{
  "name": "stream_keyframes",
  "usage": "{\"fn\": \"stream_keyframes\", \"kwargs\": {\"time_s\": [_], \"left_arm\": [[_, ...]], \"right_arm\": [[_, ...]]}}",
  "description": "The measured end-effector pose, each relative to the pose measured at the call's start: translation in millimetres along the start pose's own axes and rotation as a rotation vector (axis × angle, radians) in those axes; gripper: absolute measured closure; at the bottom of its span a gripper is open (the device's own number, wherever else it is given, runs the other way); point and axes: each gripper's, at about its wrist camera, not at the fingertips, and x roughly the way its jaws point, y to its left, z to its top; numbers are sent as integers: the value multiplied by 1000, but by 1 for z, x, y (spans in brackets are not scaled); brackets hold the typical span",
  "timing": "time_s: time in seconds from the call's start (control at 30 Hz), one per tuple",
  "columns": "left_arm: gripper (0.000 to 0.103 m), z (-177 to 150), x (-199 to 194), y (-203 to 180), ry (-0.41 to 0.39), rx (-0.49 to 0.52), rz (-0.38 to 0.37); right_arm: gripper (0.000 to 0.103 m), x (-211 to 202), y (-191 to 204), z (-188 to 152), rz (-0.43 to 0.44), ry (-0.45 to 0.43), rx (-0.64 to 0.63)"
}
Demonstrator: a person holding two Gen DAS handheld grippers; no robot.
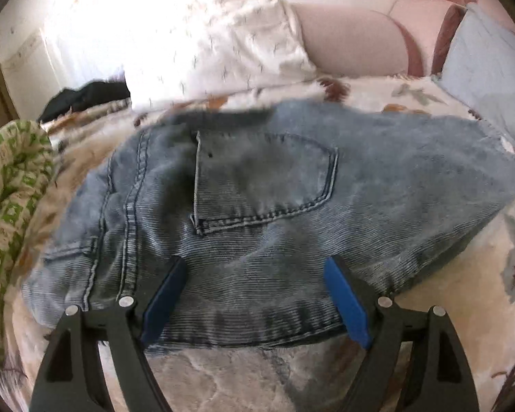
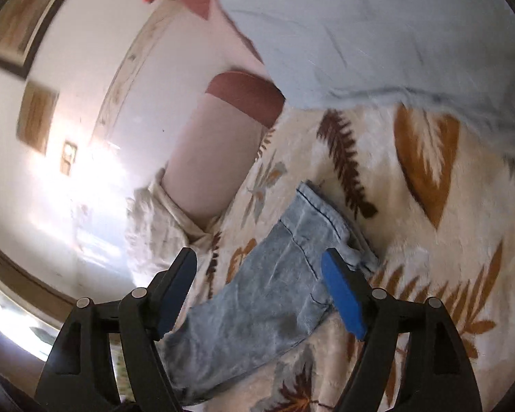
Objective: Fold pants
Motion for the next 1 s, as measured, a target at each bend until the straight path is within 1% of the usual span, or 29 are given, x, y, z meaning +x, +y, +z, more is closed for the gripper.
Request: {"fn": "stream_keyframes", "kwargs": {"time_s": [0.07, 0.13, 0.17, 0.2, 0.3, 0.33, 0.4, 0.43, 0.47, 0.53, 0.63, 0.7, 0.77, 0.83, 0.9, 1.0], "left_arm": [[18, 1, -6, 5, -15, -48, -4], [18, 1, -11, 4, -18, -49, 28], [19, 1, -16, 1, -21, -49, 49], [19, 3, -24, -3, -32, -50, 48], [19, 15, -48, -24, -86, -22, 14], [18, 22, -54, -34, -98, -6, -5], [18, 36, -61, -52, -106, 16, -60], [18, 45, -64, -61, -109, 29, -83], [18, 55, -67, -71, -113, 41, -103], [18, 77, -73, -87, -119, 65, -136], [18, 107, -80, -114, -125, 132, -172], [18, 122, -80, -130, -114, 173, -205], [18, 139, -78, -145, -88, 222, -255], [18, 152, -74, -158, -63, 262, -299], [18, 165, -65, -172, -22, 320, -355], [18, 182, -53, -196, 2, 397, -383]], "right_arm": [[27, 4, -17, 5, -10, 51, 45], [27, 12, -35, 8, -4, 125, 111], [27, 15, -44, 10, 9, 146, 155], [27, 14, -52, 10, 23, 156, 186], [27, 19, -60, 13, 29, 198, 212], [27, 19, -61, 13, 46, 205, 216], [28, 22, -65, 12, 58, 235, 234], [29, 24, -66, 12, 47, 244, 241], [32, 27, -67, 12, 40, 255, 250], [32, 34, -71, 8, 34, 285, 287], [32, 41, -72, 4, 20, 296, 302], [32, 46, -76, 3, 21, 294, 323], [32, 51, -82, 0, 0, 297, 362], [33, 51, -86, -2, -14, 273, 389], [29, 51, -86, -2, -28, 244, 401], [28, 52, -82, -4, -45, 225, 380]]}}
